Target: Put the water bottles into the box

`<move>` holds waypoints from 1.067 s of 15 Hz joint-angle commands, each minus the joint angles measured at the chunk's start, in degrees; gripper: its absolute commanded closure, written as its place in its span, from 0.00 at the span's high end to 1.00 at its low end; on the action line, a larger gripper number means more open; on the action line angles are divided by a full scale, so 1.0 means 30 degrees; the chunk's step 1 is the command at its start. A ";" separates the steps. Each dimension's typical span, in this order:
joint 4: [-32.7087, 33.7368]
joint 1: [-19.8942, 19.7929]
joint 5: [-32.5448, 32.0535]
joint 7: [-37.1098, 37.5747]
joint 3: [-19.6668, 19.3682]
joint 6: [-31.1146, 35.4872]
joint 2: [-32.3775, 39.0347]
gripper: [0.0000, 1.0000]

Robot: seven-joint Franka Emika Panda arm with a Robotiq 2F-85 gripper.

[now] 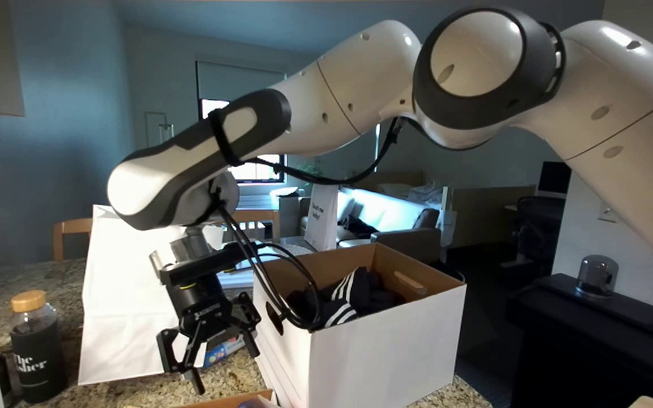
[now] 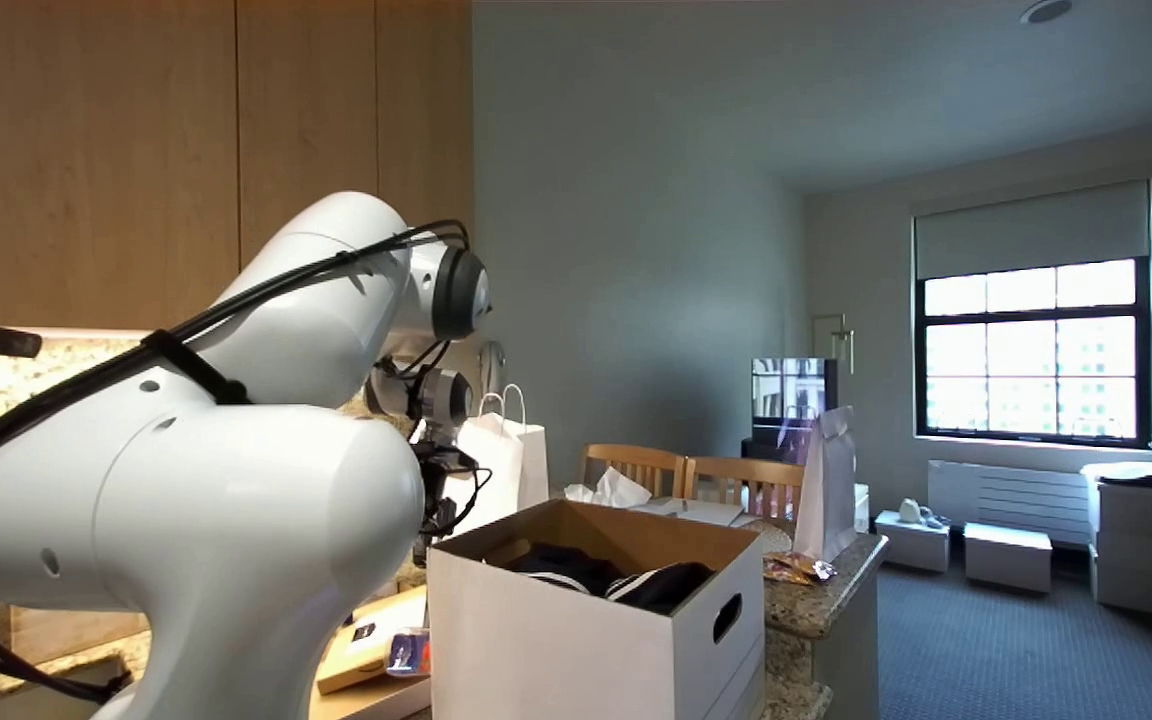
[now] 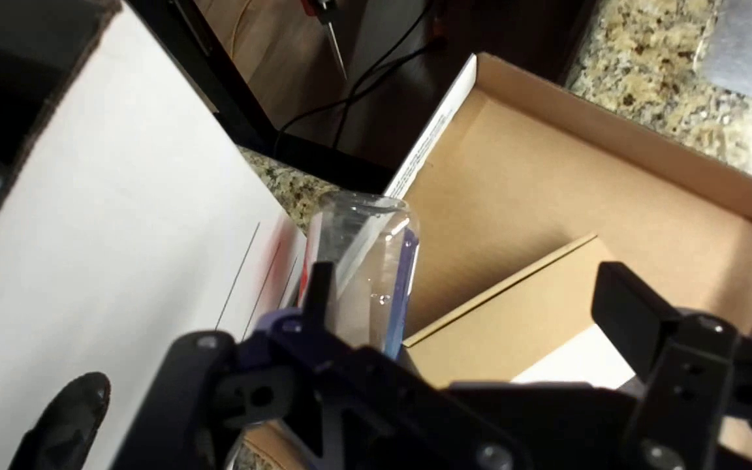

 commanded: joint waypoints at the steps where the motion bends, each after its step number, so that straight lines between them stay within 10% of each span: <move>1: 0.1710 0.0625 0.0404 0.2059 -0.0787 -0.0628 0.1623 1.00; 16: 0.6277 0.2525 0.0139 0.7204 -0.1992 -0.8553 0.6126 1.00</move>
